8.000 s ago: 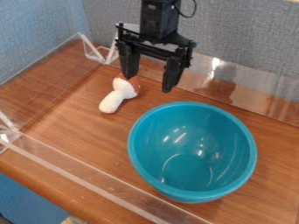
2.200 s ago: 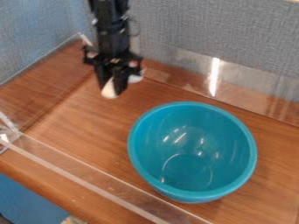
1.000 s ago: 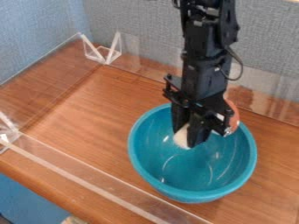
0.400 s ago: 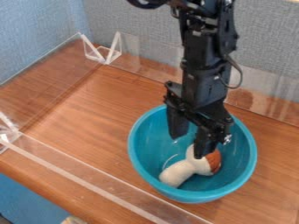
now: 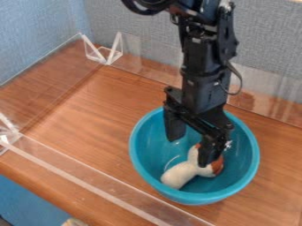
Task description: Put the mushroom in the blue bowl
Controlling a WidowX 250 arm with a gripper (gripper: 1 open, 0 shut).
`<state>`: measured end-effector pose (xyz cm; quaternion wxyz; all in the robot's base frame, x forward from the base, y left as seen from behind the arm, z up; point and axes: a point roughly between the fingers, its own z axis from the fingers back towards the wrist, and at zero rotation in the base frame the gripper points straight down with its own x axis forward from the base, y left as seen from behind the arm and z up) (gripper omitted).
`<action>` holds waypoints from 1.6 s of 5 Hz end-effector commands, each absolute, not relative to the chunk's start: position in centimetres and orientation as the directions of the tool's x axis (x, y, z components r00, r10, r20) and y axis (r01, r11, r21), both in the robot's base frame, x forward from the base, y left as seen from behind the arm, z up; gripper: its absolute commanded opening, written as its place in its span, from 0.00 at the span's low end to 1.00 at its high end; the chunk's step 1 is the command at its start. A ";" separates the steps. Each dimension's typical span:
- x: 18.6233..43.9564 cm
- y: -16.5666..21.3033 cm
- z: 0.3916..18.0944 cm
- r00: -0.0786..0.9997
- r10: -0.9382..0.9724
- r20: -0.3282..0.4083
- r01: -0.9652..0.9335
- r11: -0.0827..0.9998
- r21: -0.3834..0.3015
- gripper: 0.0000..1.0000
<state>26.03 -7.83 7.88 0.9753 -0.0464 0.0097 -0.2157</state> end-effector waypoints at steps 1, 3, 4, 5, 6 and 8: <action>26.3 -8.1 8.7 0.904 -0.426 0.045 0.428 0.900 -0.082 1.00; 26.2 -8.1 7.4 0.908 -0.417 0.027 0.418 0.905 -0.081 1.00; 26.2 -8.0 6.8 0.910 -0.414 0.017 0.413 0.907 -0.081 0.00; 26.2 -7.9 6.5 0.910 -0.414 0.016 0.414 0.907 -0.081 0.00; 26.2 -7.8 7.0 0.910 -0.414 0.026 0.415 0.906 -0.080 0.00; 26.3 -7.6 7.6 0.909 -0.414 0.042 0.416 0.906 -0.077 0.00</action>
